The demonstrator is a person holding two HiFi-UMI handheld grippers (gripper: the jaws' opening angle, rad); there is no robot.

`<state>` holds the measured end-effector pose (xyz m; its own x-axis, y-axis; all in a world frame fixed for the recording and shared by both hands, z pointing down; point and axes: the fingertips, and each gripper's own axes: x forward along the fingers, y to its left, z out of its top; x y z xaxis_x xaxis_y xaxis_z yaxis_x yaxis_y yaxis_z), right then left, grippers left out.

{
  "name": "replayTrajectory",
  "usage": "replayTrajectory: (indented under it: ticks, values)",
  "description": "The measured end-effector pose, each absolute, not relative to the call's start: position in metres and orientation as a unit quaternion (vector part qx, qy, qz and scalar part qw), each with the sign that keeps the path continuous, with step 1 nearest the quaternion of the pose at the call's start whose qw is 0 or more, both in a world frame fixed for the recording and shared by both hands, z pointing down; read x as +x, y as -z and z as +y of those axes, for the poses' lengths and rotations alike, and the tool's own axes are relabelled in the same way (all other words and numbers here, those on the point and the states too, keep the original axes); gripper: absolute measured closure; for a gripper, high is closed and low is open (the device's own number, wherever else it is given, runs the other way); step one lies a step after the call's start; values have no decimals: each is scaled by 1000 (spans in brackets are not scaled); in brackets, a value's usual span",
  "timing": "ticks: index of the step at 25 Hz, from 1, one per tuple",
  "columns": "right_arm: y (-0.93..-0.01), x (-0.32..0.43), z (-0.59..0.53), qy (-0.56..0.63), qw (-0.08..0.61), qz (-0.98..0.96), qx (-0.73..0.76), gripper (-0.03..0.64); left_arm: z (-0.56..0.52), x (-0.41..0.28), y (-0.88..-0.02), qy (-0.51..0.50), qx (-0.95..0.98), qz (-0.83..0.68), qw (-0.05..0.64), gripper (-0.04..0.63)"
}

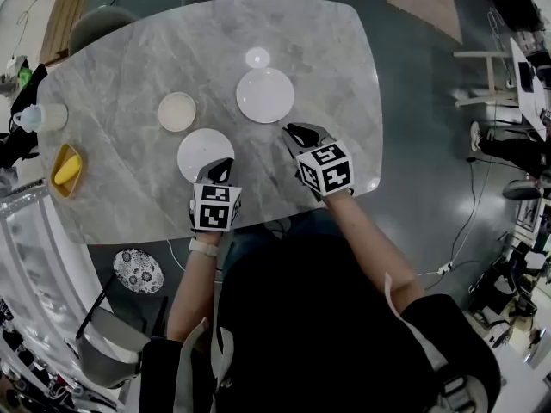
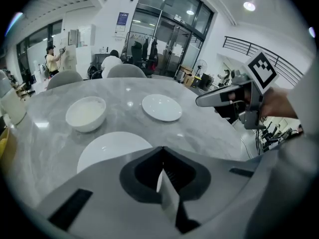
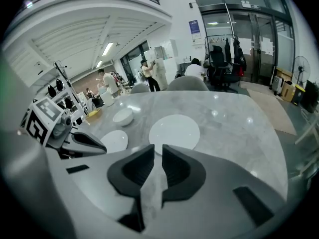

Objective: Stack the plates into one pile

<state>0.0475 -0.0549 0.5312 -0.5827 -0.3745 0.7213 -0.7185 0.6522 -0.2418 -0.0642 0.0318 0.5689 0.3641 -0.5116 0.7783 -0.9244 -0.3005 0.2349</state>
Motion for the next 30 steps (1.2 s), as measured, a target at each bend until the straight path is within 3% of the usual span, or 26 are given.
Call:
replayTrajectory:
  ticks: [22,30]
  values:
    - [-549,74,-117,-292,319,-843,319,557,-50,-36,-578,-297,745,-483,351,588]
    - [-563,68,-133,-308,325,-840,307,481,-69,-37,-583,-296,738,-490,358,588]
